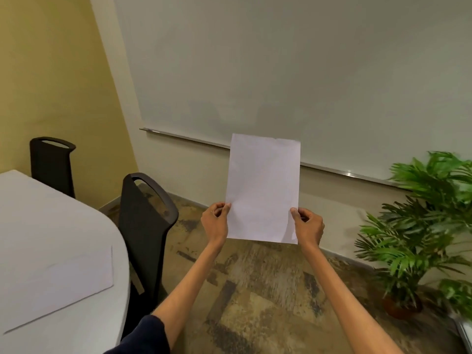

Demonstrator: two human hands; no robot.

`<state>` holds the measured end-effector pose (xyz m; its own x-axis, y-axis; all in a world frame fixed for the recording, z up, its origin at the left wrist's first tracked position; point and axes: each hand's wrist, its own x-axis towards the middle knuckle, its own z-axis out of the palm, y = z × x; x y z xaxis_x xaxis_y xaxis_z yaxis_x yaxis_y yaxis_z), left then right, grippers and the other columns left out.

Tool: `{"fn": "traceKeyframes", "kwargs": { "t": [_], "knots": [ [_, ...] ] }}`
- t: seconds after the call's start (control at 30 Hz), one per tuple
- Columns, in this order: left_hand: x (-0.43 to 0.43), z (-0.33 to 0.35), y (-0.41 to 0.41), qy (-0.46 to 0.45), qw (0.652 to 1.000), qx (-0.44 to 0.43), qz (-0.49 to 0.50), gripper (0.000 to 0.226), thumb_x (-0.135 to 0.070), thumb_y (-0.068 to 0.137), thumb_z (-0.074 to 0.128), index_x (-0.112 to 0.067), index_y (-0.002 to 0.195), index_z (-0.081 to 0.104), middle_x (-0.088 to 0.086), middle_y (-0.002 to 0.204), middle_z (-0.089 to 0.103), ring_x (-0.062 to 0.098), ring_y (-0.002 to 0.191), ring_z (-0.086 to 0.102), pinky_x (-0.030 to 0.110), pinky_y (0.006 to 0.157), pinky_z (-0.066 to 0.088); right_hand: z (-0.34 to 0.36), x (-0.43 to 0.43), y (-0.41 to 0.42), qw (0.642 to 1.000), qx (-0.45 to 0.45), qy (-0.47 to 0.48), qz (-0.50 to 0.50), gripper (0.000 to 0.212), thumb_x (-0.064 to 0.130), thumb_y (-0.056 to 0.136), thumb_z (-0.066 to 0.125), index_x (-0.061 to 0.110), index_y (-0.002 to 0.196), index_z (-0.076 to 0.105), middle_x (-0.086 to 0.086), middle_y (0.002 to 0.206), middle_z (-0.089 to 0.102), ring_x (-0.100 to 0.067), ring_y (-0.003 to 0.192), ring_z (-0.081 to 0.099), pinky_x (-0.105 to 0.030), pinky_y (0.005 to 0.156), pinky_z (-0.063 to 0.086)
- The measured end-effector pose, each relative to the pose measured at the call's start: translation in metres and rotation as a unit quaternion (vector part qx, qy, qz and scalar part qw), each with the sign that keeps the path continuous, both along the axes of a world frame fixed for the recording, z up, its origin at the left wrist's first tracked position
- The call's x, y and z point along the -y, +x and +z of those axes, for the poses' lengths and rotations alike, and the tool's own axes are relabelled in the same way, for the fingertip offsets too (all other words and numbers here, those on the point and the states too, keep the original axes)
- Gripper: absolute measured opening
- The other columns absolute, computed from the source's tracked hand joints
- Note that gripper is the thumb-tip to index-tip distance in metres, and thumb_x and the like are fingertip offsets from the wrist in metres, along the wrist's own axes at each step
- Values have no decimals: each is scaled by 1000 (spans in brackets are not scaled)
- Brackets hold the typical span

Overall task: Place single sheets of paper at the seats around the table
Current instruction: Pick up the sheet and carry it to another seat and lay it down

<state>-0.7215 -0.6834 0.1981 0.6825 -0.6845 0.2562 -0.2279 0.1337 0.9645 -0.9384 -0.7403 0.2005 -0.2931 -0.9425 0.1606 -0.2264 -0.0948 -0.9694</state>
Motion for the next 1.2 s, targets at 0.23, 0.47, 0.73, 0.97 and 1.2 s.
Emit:
{"fn": "traceKeyframes", "kwargs": {
  "t": [0.23,0.47,0.73,0.97,1.2],
  "knots": [
    [117,11,46,-3,1000,12,23,19,-30,88,70,-11,91,73,-10,75,68,-3,69,61,7,60,47,12,138,50,999,22,-5,39,18,27,88,71,13,98,76,3,82,70,-13,76,64,-22,70,46],
    [205,1,105,16,997,17,77,25,-29,89,70,-5,92,74,-3,76,69,-2,66,61,5,58,45,-2,248,119,996,35,10,82,19,27,88,71,13,100,75,1,86,71,-12,75,65,-19,68,46],
    [327,-3,179,8,985,20,170,20,-25,90,68,-6,95,72,1,81,68,11,72,62,9,62,48,-13,393,215,982,40,17,186,10,26,87,71,17,91,74,4,80,70,-8,72,64,-16,62,46],
    [413,20,240,19,971,3,239,19,-24,93,63,-5,93,66,3,85,66,14,76,58,21,69,47,14,516,299,955,39,9,293,15,26,86,72,15,96,76,2,84,73,-10,75,66,-23,72,50],
    [452,18,322,31,944,-15,327,20,-26,94,61,-7,96,66,8,93,66,24,90,60,36,82,49,23,580,413,927,29,-6,373,22,26,87,72,9,100,76,-2,88,74,-16,80,67,-28,77,53]
  ]
}}
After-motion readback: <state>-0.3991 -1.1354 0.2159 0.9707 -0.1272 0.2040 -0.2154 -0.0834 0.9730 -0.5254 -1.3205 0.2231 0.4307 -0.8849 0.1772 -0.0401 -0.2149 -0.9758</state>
